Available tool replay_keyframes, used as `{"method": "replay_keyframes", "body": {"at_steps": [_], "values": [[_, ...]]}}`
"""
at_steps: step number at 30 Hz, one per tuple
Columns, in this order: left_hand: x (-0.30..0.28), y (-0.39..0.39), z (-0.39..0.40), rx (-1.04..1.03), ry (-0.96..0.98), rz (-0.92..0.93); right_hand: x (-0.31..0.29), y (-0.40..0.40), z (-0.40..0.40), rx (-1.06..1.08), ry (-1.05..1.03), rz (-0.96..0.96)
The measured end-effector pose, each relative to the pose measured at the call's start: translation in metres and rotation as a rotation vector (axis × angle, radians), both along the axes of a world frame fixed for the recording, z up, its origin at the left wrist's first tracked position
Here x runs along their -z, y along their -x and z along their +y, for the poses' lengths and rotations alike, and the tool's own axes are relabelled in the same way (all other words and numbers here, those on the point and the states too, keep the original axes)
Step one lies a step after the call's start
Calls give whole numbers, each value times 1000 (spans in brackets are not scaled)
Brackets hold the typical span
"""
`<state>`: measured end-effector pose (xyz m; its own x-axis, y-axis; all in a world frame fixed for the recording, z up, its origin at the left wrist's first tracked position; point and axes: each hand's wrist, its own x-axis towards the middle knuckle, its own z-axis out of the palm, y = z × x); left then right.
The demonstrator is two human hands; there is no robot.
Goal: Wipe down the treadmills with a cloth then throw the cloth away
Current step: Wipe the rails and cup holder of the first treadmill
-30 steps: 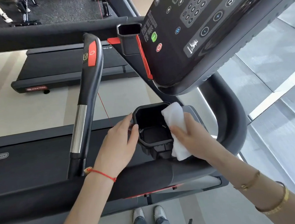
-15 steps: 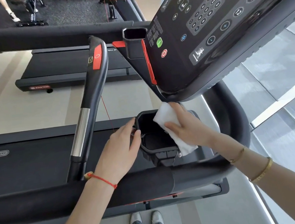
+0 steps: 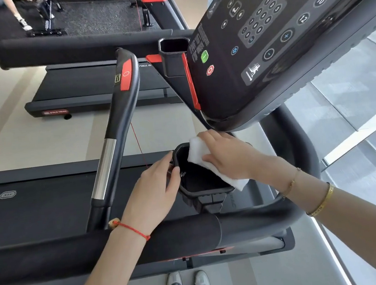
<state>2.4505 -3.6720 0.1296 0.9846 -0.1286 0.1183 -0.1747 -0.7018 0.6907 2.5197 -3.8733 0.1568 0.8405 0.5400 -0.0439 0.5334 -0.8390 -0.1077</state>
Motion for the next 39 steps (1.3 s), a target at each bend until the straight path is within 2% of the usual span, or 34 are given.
{"method": "replay_keyframes", "body": {"at_steps": [6,9,15,19,22,27,30,39], "values": [[2,0,1,-9,7,8,2,-16,27,-161,102,-114],[1,1,2,-11,15,-1,3,-18,27,-143,57,-89],[2,0,3,1,33,20,5,-2,2,84,-117,77],[4,0,3,-9,14,27,11,32,-14,290,-306,238],[4,0,3,-7,15,20,19,55,-13,415,-425,274],[4,0,3,-6,-8,6,8,27,-7,558,-478,444],[4,1,3,-2,-20,0,5,20,-8,559,-490,438],[2,0,2,4,-9,19,8,69,-27,467,-562,298]]}}
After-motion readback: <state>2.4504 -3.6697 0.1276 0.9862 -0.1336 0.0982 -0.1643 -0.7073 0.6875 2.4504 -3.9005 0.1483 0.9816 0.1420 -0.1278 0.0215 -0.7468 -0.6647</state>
